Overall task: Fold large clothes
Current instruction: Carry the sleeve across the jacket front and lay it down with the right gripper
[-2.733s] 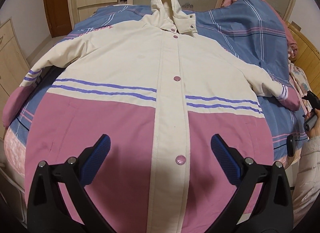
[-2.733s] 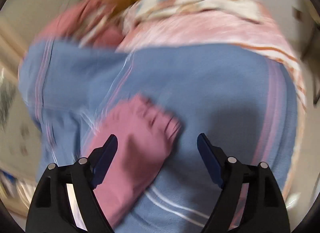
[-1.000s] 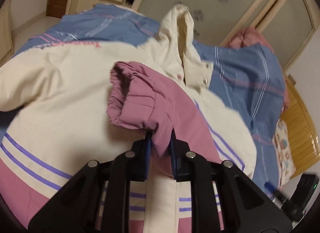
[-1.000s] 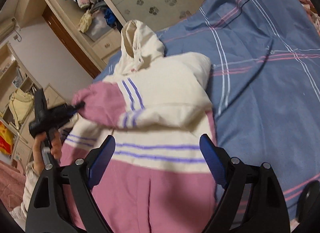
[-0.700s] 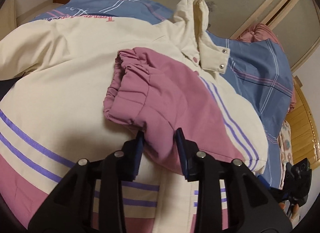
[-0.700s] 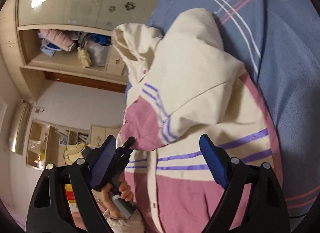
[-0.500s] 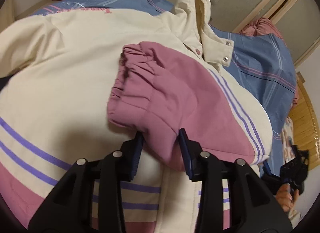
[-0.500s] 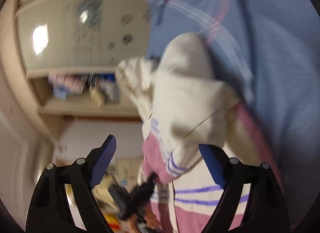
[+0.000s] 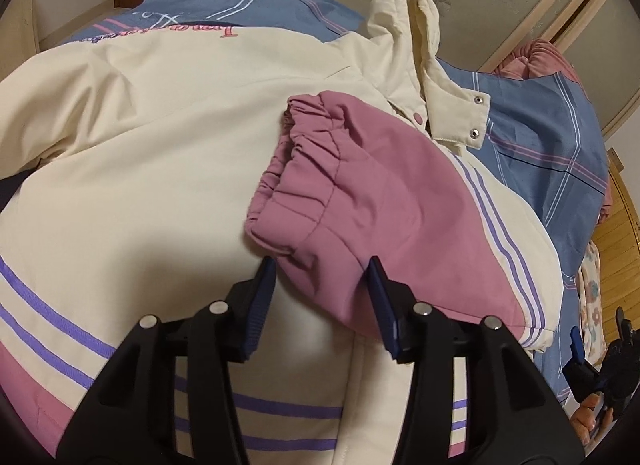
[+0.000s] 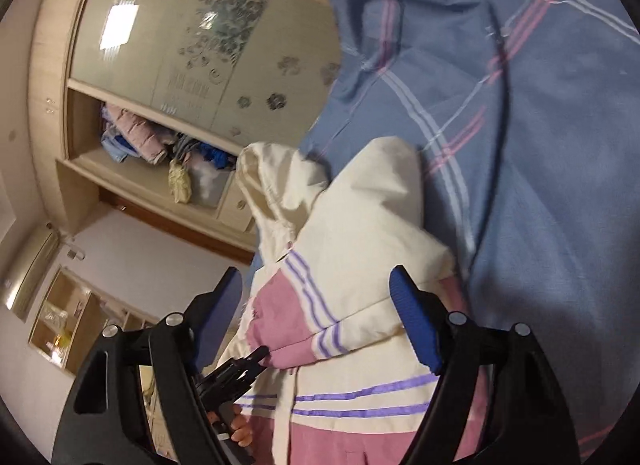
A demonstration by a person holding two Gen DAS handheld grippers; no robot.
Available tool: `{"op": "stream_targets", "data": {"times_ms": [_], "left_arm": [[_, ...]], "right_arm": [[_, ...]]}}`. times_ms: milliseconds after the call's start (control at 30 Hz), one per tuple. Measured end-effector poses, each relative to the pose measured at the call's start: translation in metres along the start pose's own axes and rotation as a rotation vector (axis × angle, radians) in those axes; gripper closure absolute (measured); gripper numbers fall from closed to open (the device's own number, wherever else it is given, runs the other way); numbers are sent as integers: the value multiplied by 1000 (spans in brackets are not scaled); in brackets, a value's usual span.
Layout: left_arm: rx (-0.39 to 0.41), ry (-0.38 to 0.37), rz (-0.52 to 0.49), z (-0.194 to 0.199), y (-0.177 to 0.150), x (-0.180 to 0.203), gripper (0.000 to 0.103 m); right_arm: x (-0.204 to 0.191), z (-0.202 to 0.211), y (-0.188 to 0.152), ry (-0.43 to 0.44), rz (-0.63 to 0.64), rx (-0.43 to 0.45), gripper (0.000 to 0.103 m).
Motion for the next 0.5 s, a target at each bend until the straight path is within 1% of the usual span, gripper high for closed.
{"op": "stream_targets", "data": {"times_ms": [33, 67, 100, 167, 200, 233, 300, 400, 467, 500], "left_arm": [[-1, 3, 1, -2, 0, 0, 55], [-1, 8, 0, -3, -1, 0, 55], [1, 15, -5, -4, -1, 1, 54], [4, 24, -13, -6, -1, 2, 52], [5, 28, -18, -7, 0, 3, 51], [3, 34, -24, -9, 1, 4, 50], [2, 49, -37, -12, 3, 6, 49], [6, 57, -43, -12, 5, 8, 49], [16, 39, -31, -6, 3, 7, 50], [27, 35, -24, -2, 3, 6, 50]], "right_arm": [[0, -11, -1, -2, 7, -38, 26], [3, -21, -1, -32, 10, -69, 26], [10, -32, -1, -81, 8, -92, 27], [29, -41, -3, -159, 0, -102, 34], [38, -47, -1, -174, -12, -104, 40], [44, -49, -3, -176, -24, -105, 41], [50, -53, -2, -168, -27, -103, 41], [42, -45, -3, -173, -3, -102, 41], [28, -37, -8, -182, 63, -94, 38], [27, -28, -11, -192, 100, -89, 32]]}}
Point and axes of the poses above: each gripper's, at about its wrist camera, not at the fingertips, and z roughly against the way its jaws point, x to its right, y to its top, the point moved 4 cm from there along -z, roughly the way its jaws point, and after that the axes turned 1 degree about y, right-handed, at the moved point
